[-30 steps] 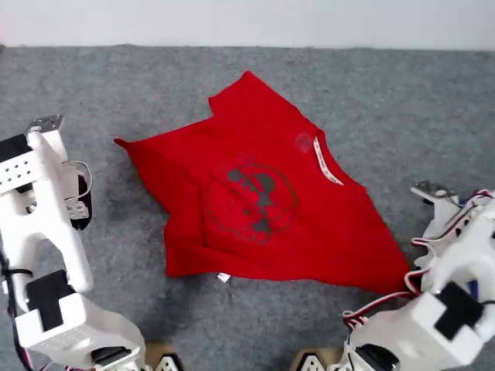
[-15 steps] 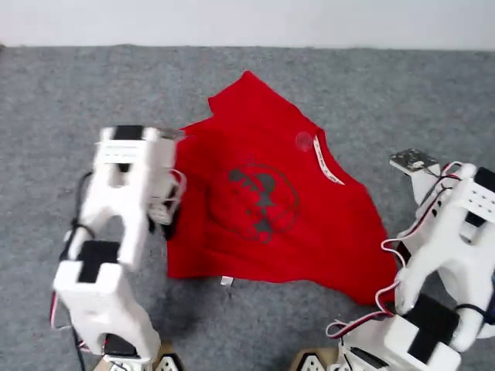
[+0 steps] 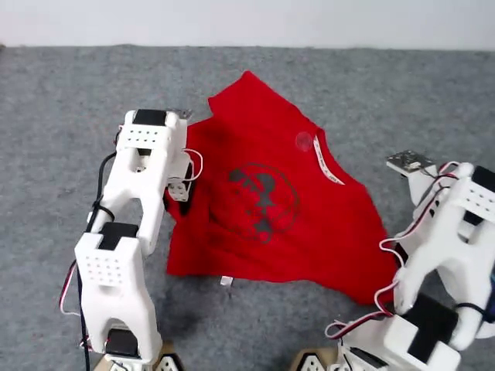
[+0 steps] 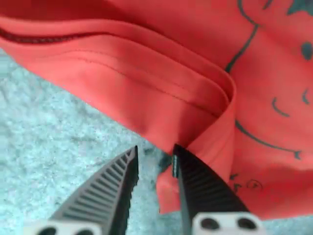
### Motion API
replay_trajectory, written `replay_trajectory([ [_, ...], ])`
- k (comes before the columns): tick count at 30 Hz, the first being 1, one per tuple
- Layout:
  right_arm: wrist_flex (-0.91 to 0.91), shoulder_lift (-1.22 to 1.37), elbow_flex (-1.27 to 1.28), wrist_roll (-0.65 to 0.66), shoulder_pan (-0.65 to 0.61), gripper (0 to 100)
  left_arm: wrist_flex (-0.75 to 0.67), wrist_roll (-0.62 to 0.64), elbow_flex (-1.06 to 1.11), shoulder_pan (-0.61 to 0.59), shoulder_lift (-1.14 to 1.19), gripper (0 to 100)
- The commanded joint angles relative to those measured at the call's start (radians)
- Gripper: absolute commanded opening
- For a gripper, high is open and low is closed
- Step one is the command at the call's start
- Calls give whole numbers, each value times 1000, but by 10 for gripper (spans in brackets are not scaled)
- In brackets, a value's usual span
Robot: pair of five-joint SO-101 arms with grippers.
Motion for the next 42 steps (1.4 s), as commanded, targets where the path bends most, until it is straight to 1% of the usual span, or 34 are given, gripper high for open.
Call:
replay_trajectory([
  [1,7,-39,15,-9,-31,455,35,15,-31,0,17,115],
  [5,7,-39,61,-14,-70,455,35,15,-30,2,20,112],
  [8,7,-41,87,-14,-90,455,37,17,-24,28,18,111],
  [14,7,-41,91,-14,-96,455,35,18,33,167,-115,81],
  [17,7,-41,91,-14,-96,455,35,18,30,206,-178,82],
  [24,7,-41,91,-14,-96,455,34,18,53,195,-192,95],
  [32,7,-39,91,-14,-96,455,28,9,203,195,-190,95],
  [38,7,-39,91,-14,-96,455,-43,-46,295,192,-190,89],
  [40,7,-39,91,-14,-96,455,-49,-60,298,189,-190,65],
  [42,7,-39,92,-14,-96,455,-49,-80,298,189,-190,11],
])
